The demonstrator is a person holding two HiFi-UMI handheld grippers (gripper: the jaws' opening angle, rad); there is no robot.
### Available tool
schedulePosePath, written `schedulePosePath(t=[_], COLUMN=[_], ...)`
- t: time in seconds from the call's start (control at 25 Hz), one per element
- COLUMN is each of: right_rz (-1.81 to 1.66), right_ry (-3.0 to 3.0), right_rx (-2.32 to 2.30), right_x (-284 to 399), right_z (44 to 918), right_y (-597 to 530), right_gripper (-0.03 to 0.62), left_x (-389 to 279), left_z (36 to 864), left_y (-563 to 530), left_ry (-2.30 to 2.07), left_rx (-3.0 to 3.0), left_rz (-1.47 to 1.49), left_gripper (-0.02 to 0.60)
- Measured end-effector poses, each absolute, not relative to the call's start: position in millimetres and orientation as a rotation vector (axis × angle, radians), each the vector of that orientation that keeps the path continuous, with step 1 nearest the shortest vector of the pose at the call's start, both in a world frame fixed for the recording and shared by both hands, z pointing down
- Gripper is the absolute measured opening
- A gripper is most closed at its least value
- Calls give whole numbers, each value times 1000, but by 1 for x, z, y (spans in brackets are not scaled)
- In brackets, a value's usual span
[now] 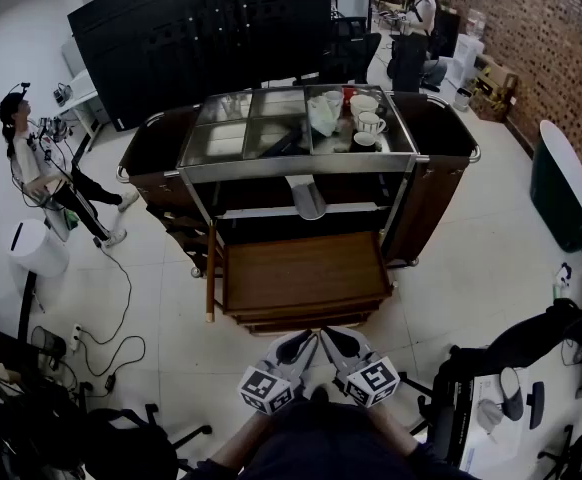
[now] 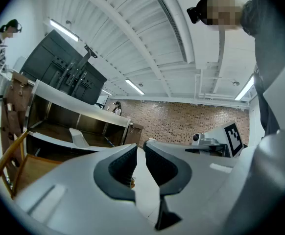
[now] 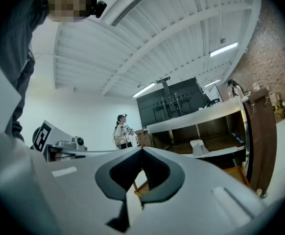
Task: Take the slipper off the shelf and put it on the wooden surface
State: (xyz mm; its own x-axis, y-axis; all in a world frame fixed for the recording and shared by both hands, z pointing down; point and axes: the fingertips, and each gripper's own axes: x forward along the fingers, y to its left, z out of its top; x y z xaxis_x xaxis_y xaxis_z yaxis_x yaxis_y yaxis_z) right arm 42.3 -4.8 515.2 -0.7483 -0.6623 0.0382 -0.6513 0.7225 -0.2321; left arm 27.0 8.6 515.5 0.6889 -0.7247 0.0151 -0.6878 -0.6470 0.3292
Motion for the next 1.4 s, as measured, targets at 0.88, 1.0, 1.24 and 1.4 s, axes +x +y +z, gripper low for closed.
schedulePosePath(t=[0.88,1.0,1.24,1.4], right_rz=[-340,-325,-308,-313], right_ry=[2967,3008,3103,3142], right_rx=[-1120,-1146,-1242,-1325], right_x=[32,25,8,-2], right_z=[544,556,601,628], right_y=[-100,-145,-262,-347], right_gripper=[0,24,69,84], left_x=[0,-16,-49,-72], left_z=[524,529,540,552], left_y=[-74,-100,-159,-202], left_ry=[-1196,-1233,-1250,-1248], left_rx=[2583,2559,2511,2472], left_rz=[-137,-137,-114,-88], left_gripper=[100,103,169,179])
